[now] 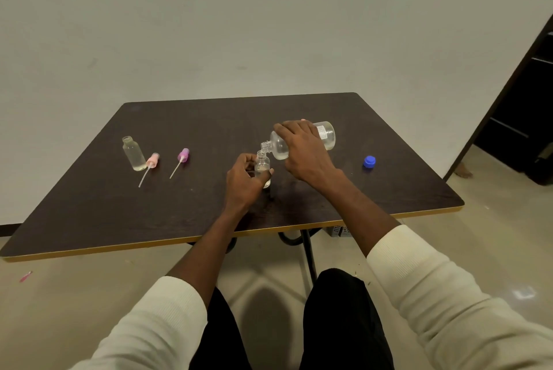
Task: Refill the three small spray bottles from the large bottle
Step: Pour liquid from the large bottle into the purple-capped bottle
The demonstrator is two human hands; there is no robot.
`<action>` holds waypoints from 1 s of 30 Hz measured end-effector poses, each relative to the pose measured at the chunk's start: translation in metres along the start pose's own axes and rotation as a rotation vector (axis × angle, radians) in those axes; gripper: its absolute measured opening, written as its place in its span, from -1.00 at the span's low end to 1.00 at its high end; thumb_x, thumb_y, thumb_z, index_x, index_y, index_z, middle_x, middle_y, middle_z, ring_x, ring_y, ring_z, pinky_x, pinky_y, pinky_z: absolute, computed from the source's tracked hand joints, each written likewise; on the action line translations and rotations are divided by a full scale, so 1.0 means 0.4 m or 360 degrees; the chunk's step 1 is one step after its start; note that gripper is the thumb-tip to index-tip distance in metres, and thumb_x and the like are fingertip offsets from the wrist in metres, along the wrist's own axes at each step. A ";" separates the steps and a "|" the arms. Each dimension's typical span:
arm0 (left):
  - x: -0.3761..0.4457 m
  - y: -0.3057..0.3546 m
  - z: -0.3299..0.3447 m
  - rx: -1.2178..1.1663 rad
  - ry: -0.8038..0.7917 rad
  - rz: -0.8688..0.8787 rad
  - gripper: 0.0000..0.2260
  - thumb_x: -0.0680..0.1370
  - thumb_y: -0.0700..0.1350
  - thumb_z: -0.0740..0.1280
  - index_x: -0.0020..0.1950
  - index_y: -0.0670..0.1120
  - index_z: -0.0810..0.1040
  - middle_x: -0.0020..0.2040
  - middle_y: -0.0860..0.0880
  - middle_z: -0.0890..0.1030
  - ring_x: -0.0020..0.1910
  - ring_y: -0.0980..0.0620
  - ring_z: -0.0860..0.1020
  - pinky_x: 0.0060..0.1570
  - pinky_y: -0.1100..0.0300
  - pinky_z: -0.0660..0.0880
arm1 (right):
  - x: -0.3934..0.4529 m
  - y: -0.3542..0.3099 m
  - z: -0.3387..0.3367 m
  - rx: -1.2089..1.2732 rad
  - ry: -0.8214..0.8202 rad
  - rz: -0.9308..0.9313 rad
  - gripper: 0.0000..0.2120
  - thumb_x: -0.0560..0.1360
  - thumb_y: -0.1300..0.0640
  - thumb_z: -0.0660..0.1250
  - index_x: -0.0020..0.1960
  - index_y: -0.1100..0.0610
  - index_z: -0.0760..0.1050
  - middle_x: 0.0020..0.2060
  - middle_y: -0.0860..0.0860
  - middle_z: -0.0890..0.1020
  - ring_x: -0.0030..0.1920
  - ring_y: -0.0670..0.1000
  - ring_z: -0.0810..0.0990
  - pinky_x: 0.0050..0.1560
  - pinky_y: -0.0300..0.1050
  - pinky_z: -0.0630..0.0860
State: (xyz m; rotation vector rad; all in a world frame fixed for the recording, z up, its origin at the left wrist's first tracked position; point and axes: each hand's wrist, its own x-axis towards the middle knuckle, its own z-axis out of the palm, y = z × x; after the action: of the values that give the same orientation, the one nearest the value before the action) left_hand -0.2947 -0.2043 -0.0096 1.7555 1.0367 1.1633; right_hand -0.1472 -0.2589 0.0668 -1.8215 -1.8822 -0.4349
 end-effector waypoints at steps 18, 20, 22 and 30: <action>-0.005 0.005 -0.001 -0.0007 0.0014 -0.0001 -0.72 0.45 -0.12 0.53 0.08 -0.04 0.52 -0.06 0.08 0.64 -0.05 0.08 0.63 0.01 0.02 0.60 | 0.000 0.002 0.003 0.0022 0.0000 -0.0010 -0.35 0.27 0.31 0.44 0.36 0.17 0.43 0.25 0.11 0.53 0.27 0.16 0.44 0.43 0.06 0.19; -0.005 0.005 -0.001 0.0001 0.0008 0.0000 -0.72 0.45 -0.12 0.53 0.08 -0.04 0.51 -0.05 0.07 0.64 -0.05 0.08 0.63 0.01 0.04 0.60 | -0.001 0.002 0.003 0.0017 -0.0001 -0.0009 -0.34 0.27 0.31 0.43 0.36 0.17 0.43 0.25 0.11 0.53 0.28 0.16 0.44 0.43 0.05 0.18; -0.005 0.004 -0.001 0.0005 0.0005 0.0002 -0.72 0.46 -0.12 0.53 0.08 -0.04 0.52 -0.04 0.05 0.64 -0.05 0.08 0.63 0.01 0.05 0.60 | -0.001 0.003 0.003 0.0013 -0.0003 -0.0007 -0.34 0.27 0.32 0.43 0.36 0.17 0.43 0.25 0.11 0.53 0.28 0.16 0.44 0.43 0.05 0.18; -0.002 0.000 0.001 0.0004 0.0007 0.0015 -0.73 0.45 -0.11 0.53 0.07 -0.02 0.51 -0.02 0.04 0.65 -0.04 0.07 0.62 0.00 0.08 0.60 | 0.000 0.004 0.004 -0.0004 -0.0005 -0.0013 -0.33 0.27 0.31 0.45 0.36 0.16 0.43 0.25 0.11 0.53 0.27 0.16 0.45 0.43 0.07 0.20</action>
State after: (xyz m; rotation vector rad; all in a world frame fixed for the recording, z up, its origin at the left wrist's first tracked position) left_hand -0.2945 -0.2052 -0.0102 1.7620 1.0339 1.1723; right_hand -0.1456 -0.2579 0.0654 -1.8177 -1.8930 -0.4374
